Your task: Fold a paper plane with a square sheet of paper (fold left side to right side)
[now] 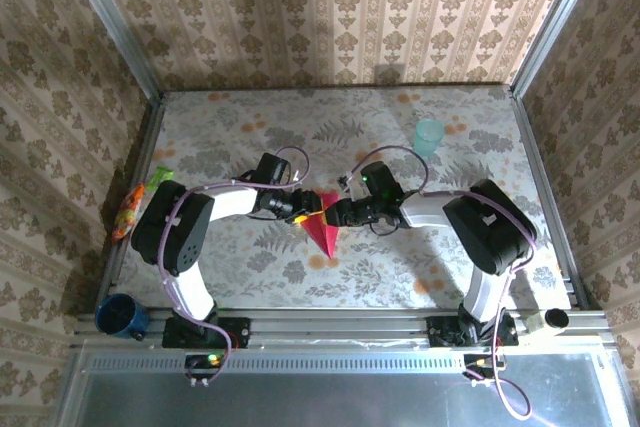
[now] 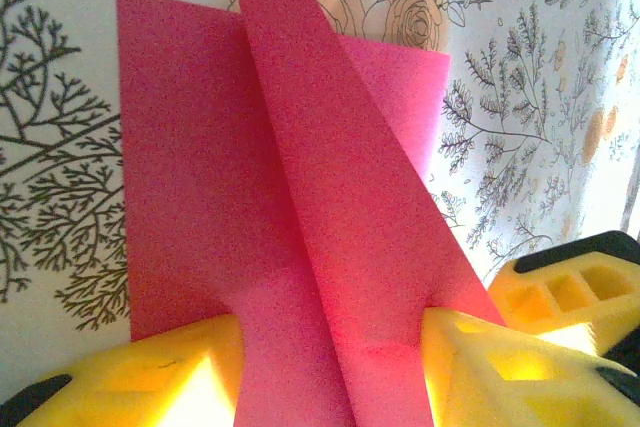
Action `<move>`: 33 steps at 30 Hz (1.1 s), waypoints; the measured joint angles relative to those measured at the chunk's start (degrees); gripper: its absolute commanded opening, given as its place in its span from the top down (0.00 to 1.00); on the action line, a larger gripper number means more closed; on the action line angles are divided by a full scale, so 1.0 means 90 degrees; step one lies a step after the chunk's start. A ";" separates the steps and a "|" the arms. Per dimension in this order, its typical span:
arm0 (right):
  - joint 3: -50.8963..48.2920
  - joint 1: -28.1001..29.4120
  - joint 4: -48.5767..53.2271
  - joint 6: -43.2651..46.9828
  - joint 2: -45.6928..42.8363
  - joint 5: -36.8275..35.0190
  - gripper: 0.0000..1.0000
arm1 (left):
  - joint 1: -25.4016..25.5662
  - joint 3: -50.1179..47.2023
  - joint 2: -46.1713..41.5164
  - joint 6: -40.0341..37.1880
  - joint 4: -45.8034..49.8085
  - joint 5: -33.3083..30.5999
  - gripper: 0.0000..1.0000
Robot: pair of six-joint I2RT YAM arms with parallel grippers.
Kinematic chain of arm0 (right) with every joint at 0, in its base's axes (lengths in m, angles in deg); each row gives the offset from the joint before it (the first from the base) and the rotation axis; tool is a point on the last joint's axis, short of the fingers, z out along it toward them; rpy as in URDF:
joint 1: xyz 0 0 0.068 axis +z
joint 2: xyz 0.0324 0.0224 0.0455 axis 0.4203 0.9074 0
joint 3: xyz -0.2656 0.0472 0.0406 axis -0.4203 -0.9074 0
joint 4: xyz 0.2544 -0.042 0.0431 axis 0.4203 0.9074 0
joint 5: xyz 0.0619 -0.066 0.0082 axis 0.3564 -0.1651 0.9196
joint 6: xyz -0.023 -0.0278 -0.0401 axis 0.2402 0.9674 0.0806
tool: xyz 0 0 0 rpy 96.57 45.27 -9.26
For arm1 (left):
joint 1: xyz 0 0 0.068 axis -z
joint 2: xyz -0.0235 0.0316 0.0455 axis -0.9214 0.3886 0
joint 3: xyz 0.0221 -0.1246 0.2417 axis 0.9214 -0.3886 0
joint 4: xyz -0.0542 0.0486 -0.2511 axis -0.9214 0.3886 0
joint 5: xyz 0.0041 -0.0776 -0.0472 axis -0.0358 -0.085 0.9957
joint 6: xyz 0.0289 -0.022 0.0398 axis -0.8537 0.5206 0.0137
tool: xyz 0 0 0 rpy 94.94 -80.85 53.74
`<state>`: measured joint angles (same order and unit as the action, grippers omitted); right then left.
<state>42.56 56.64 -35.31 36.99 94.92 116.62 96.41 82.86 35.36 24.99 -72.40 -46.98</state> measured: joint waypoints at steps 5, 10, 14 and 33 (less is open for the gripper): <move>0.0109 0.0017 0.0005 0.0000 0.0146 0.0019 0.74 | 0.0000 0.0002 0.0000 0.0000 0.0002 0.0000 0.49; 0.0136 0.0034 0.0029 0.0010 0.0148 0.0012 0.89 | 0.0000 0.0039 0.0029 0.0000 0.0041 0.0002 0.49; 0.0136 0.0034 0.0187 0.0039 0.0146 -0.0085 0.92 | 0.0000 0.0041 0.0032 -0.0010 0.0051 0.0002 0.49; 0.0136 0.0032 0.0860 0.0355 0.0143 -0.0631 0.92 | 0.0000 0.0044 0.0034 -0.0022 0.0056 0.0005 0.49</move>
<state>43.78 56.93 -27.57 40.18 96.21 110.94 96.41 83.26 35.67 24.79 -71.90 -46.93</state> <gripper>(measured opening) 0.073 0.511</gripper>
